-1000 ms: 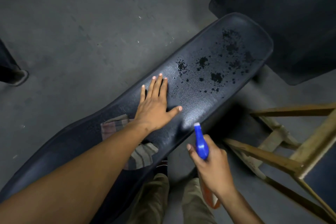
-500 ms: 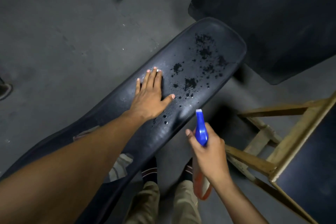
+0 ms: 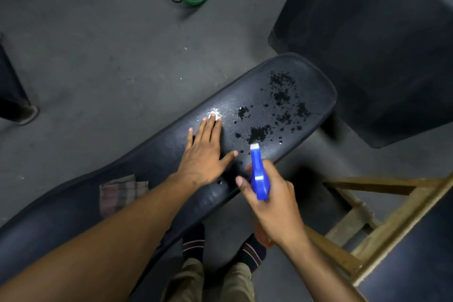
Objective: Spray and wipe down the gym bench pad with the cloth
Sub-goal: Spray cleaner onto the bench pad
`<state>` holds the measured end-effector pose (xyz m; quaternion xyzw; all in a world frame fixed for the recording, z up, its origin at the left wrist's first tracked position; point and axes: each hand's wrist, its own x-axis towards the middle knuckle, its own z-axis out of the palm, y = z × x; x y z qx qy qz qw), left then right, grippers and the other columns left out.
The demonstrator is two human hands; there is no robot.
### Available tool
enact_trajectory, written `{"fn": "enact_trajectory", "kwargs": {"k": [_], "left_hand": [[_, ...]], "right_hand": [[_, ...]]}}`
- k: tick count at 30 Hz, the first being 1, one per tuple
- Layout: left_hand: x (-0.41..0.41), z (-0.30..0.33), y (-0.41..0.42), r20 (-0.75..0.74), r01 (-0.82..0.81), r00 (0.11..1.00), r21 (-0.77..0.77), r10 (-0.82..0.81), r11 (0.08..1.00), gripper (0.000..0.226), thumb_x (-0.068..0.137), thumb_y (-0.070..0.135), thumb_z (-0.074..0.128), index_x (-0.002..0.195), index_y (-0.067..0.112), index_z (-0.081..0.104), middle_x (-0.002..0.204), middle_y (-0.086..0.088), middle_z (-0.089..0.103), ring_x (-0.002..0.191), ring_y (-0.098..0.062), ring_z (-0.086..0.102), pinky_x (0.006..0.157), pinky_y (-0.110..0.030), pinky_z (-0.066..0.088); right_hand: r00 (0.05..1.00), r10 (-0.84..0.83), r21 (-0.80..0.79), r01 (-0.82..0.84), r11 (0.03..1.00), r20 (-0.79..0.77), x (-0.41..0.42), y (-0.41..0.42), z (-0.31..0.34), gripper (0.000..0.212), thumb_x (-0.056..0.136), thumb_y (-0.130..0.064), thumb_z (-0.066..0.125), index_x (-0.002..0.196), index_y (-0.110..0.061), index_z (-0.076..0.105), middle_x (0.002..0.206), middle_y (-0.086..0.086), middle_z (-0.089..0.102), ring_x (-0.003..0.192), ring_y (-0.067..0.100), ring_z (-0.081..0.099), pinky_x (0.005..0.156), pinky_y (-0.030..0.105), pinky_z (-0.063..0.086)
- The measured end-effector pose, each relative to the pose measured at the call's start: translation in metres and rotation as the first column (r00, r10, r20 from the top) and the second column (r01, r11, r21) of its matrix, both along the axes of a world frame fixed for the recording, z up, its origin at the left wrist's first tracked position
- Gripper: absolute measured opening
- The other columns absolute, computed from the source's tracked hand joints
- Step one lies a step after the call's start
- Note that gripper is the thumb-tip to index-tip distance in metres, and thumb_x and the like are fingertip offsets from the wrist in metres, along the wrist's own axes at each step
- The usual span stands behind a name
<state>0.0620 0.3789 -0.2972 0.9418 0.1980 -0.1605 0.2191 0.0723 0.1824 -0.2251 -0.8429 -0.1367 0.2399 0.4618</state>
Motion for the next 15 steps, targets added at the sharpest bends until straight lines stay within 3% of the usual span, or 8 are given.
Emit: {"fn": "enact_trajectory", "kwargs": {"k": [10, 15], "left_hand": [[-0.121, 0.014, 0.025, 0.039, -0.317, 0.948, 0.013, 0.316, 0.948, 0.094, 0.098, 0.065, 0.044, 0.166, 0.019, -0.002, 0.175, 0.004, -0.010, 0.160, -0.016, -0.013, 0.126, -0.044, -0.012], [-0.179, 0.012, 0.030, 0.059, -0.415, 0.908, -0.003, 0.415, 0.910, 0.095, 0.097, 0.064, 0.048, 0.166, 0.020, -0.001, 0.175, 0.004, -0.010, 0.160, -0.014, -0.014, 0.127, -0.045, -0.011]], "right_hand": [[0.961, 0.271, 0.057, -0.268, 0.962, -0.047, -0.051, 0.041, 0.023, 0.025, 0.087, -0.030, 0.079, 0.098, -0.024, 0.057, 0.076, -0.003, 0.061, 0.065, 0.018, 0.056, 0.061, 0.019, 0.044], [0.940, 0.342, 0.071, -0.342, 0.937, 0.001, -0.072, 0.064, 0.029, 0.025, 0.087, -0.040, 0.075, 0.096, -0.024, 0.058, 0.078, -0.009, 0.062, 0.068, 0.014, 0.059, 0.061, 0.014, 0.043]]}}
